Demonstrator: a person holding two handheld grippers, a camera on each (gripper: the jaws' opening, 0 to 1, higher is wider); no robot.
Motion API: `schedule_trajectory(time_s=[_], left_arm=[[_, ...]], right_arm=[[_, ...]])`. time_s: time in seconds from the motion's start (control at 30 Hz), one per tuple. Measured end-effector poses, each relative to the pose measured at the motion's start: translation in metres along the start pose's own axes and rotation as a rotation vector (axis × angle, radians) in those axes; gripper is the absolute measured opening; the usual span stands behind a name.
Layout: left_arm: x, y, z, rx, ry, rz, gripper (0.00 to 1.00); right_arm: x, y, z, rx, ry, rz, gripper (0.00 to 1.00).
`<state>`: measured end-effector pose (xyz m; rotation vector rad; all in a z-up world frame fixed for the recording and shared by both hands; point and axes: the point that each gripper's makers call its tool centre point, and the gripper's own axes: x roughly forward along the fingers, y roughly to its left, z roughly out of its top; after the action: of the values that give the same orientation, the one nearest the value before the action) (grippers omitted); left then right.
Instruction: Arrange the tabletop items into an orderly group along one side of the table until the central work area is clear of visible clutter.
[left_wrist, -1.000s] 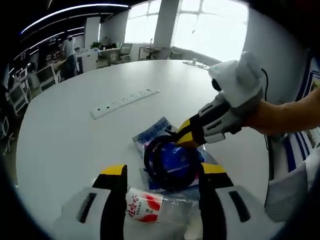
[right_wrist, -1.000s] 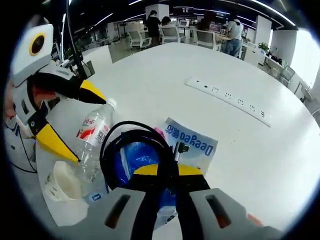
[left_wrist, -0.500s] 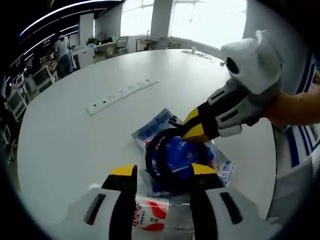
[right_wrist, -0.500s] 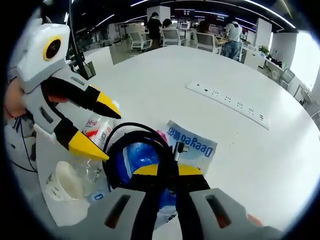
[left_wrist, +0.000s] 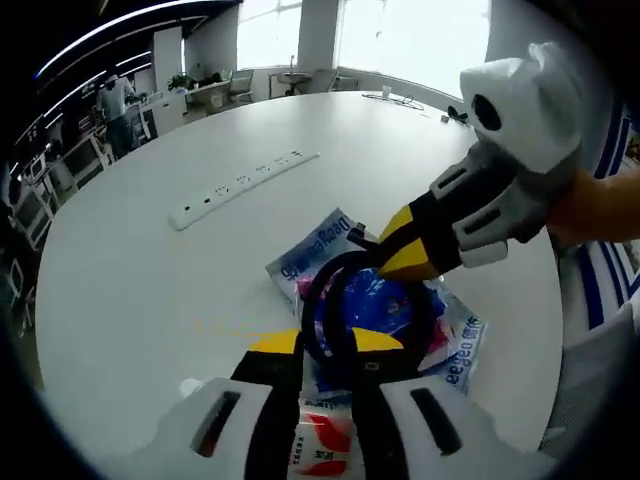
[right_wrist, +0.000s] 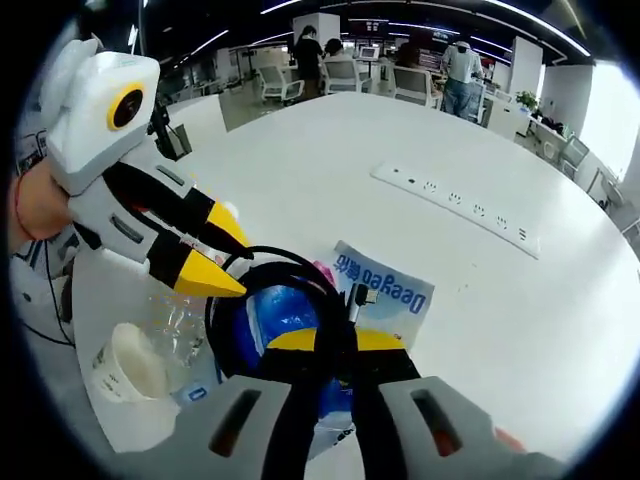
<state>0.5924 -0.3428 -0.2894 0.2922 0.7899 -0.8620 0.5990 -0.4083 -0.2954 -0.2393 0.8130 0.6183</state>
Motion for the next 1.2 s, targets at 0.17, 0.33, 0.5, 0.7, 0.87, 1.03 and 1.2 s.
schedule_trajectory(time_s=[0.17,0.33,0.5,0.7,0.87,1.03,1.2], left_arm=[[-0.001,0.001,0.002,0.003,-0.004,0.006,0.11],[-0.004,0.004,0.004,-0.011,-0.012,0.009,0.02],[-0.005,0.006,0.006,-0.012,-0.013,0.021,0.02],[-0.008,0.006,0.010,-0.027,-0.029,0.016,0.01],[-0.012,0.007,0.013,-0.045,-0.036,0.016,0.01],[-0.013,0.005,0.014,-0.057,-0.041,0.012,0.00],[-0.016,0.004,0.016,-0.061,-0.045,0.012,0.00]], right_arm=[[0.000,-0.001,0.001,0.010,-0.004,0.001,0.08],[-0.001,-0.002,0.000,0.017,-0.006,0.005,0.08],[-0.002,-0.002,0.002,0.019,-0.009,0.004,0.08],[-0.003,-0.003,0.004,0.034,-0.015,0.009,0.08],[-0.005,-0.003,0.007,0.045,-0.026,0.017,0.08],[-0.007,-0.003,0.009,0.050,-0.029,0.023,0.08],[-0.010,-0.002,0.011,0.050,-0.034,0.028,0.08]])
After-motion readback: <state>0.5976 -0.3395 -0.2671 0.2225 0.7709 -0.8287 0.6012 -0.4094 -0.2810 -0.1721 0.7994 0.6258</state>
